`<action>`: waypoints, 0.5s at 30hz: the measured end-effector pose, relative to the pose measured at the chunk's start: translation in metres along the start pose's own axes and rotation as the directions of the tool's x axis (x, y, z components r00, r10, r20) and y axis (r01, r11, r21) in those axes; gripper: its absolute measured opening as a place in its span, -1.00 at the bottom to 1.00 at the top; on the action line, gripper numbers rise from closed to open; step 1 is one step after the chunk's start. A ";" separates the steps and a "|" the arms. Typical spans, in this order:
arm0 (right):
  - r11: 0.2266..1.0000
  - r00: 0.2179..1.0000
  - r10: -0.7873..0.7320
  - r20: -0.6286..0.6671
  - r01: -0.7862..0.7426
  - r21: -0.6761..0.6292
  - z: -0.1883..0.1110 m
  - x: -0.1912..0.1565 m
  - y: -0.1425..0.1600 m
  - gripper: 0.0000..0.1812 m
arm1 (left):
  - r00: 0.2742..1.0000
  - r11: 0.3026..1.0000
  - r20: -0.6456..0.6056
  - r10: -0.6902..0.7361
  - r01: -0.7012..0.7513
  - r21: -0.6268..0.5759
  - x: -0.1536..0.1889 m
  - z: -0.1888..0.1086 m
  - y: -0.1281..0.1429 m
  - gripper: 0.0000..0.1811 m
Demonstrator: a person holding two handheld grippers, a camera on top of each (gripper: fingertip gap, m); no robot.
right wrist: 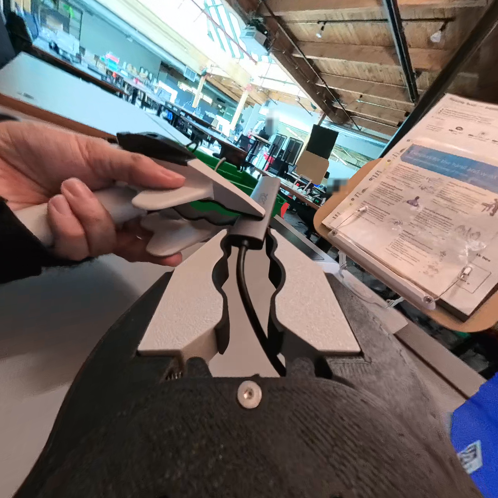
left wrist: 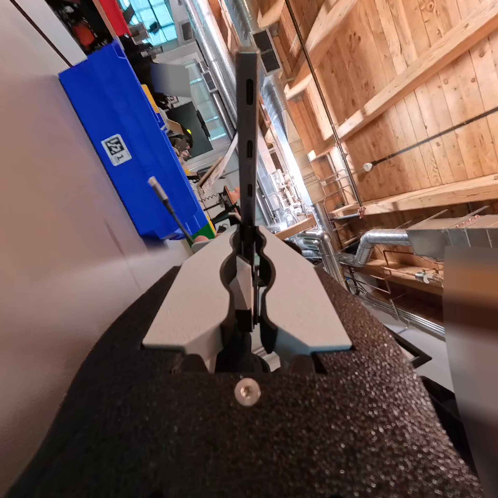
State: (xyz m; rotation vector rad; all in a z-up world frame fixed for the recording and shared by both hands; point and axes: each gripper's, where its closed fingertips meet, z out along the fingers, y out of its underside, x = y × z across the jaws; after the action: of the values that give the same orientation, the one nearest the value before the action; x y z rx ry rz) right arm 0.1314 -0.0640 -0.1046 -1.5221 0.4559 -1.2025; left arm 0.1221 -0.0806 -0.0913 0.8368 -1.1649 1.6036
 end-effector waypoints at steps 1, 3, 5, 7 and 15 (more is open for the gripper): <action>0.999 0.999 0.045 -0.004 -0.045 0.019 -0.002 0.002 -0.001 -0.75 | 1.000 1.000 -0.013 0.012 -0.012 -0.011 0.001 0.003 0.001 -0.93; 0.977 0.978 0.203 0.040 -0.205 0.065 -0.008 0.005 -0.003 -0.75 | 0.996 0.996 -0.015 0.087 -0.088 -0.033 0.003 0.006 0.002 -0.89; 0.917 0.925 0.368 0.095 -0.378 0.128 -0.017 0.016 -0.007 -0.75 | 0.978 0.977 -0.011 0.207 -0.207 0.042 0.013 0.000 -0.013 -0.84; 0.843 0.855 0.499 0.140 -0.516 0.152 -0.027 0.027 -0.004 -0.75 | 0.924 0.918 0.028 0.380 -0.381 0.110 0.030 -0.012 -0.029 -0.80; 0.758 0.763 0.605 0.228 -0.639 0.130 -0.034 0.028 -0.001 -0.76 | -0.408 -0.271 0.206 0.890 -0.835 -0.479 0.054 -0.024 -0.042 -0.30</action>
State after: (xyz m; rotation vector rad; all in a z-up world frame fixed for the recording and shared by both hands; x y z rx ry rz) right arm 0.1134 -0.1035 -0.0948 -1.1418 0.6434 -0.5580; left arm 0.1451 -0.0374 -0.0370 -0.1835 -2.9094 2.6014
